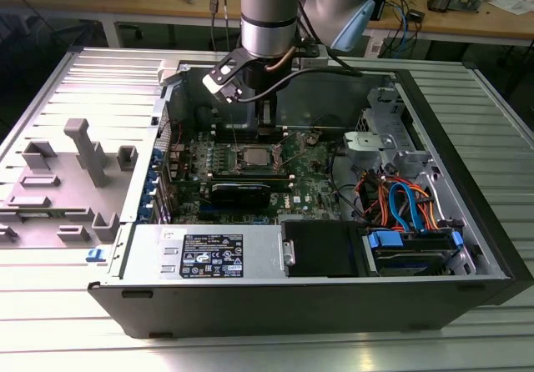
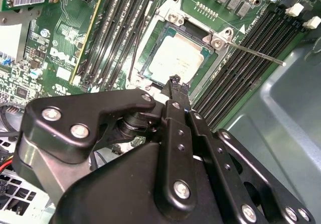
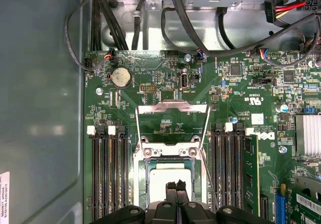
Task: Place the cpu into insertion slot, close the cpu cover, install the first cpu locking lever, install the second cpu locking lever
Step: 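Close the cpu cover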
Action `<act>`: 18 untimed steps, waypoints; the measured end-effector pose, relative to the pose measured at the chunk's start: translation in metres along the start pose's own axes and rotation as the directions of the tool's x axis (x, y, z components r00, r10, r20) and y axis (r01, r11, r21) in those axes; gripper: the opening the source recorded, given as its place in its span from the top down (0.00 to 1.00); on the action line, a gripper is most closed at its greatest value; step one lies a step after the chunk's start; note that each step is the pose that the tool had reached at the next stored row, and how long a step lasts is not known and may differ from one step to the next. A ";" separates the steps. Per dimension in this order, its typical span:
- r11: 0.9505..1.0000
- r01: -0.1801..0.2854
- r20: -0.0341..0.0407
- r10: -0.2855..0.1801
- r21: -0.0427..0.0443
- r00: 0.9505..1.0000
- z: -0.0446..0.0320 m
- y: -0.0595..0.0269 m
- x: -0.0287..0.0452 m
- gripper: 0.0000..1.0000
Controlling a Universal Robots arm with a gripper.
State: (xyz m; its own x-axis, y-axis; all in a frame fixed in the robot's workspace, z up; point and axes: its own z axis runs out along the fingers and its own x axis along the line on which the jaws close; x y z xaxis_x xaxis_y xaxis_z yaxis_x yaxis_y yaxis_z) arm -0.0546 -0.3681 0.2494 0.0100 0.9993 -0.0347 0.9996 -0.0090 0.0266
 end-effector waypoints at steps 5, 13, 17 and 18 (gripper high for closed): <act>1.000 0.000 0.000 0.000 0.000 1.000 0.0000 0.0001 0.0000 0.89; 1.000 0.000 0.000 0.000 0.000 1.000 -0.0119 0.0004 -0.0003 0.89; 1.000 0.000 0.000 0.000 0.000 1.000 -0.0135 0.0004 -0.0004 0.89; 1.000 0.000 0.000 0.000 0.000 1.000 -0.0137 0.0004 -0.0004 0.89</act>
State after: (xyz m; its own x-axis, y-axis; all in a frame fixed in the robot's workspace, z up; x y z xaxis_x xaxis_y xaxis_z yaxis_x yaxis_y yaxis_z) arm -0.0545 -0.3680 0.2632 0.0097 0.9993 -0.0348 0.9996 -0.0088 0.0267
